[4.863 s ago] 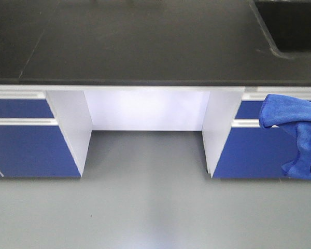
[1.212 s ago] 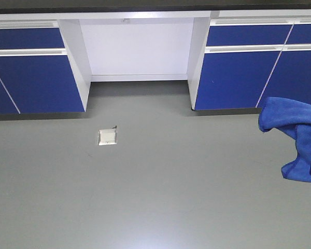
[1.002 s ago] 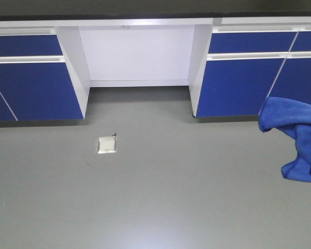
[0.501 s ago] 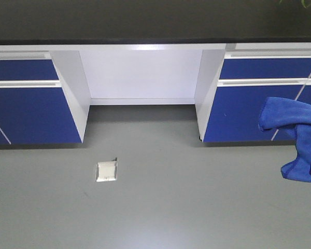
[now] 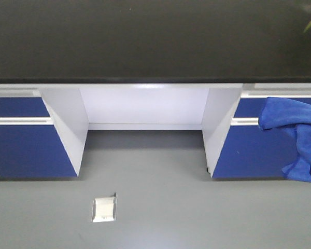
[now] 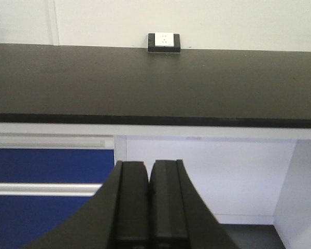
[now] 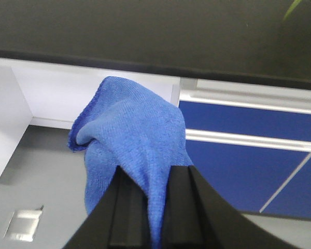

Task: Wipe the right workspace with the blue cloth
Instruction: 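Hold the cloth in the right gripper while the base turns away, then hold the cloth raised while the base stops at the other counter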

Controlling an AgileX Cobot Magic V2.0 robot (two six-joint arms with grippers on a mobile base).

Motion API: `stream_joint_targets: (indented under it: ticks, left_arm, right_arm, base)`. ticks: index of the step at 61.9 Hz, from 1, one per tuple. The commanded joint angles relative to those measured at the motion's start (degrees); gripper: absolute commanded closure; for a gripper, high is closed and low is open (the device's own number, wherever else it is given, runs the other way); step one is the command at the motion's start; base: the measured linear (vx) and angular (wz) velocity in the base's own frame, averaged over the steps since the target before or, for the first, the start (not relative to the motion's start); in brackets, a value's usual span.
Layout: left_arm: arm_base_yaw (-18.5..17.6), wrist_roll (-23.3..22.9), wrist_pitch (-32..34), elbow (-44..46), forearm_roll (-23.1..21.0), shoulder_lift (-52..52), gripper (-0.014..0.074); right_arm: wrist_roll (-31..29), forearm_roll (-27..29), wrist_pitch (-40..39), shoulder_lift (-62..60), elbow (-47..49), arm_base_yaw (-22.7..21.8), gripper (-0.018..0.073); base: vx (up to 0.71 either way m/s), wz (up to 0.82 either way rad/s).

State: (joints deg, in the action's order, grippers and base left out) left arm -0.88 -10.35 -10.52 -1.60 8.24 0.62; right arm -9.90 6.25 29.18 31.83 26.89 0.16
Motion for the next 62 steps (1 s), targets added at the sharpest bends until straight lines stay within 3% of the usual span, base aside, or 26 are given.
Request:
stream_joint_targets:
  ticks: [1, 62]
  left_arm:
    - [0.2, -0.5, 4.7, -1.8, 0.1, 0.9, 0.0602]
    - [0.2, -0.5, 4.7, -1.8, 0.1, 0.9, 0.0602]
  right_arm:
    - [-0.4, 0.0, -4.1, 0.1, 1.5, 0.0, 0.0559]
    - [-0.4, 0.0, -4.1, 0.1, 1.5, 0.0, 0.0559]
  base:
    - [0.44, 0.05]
    - [0.38, 0.01]
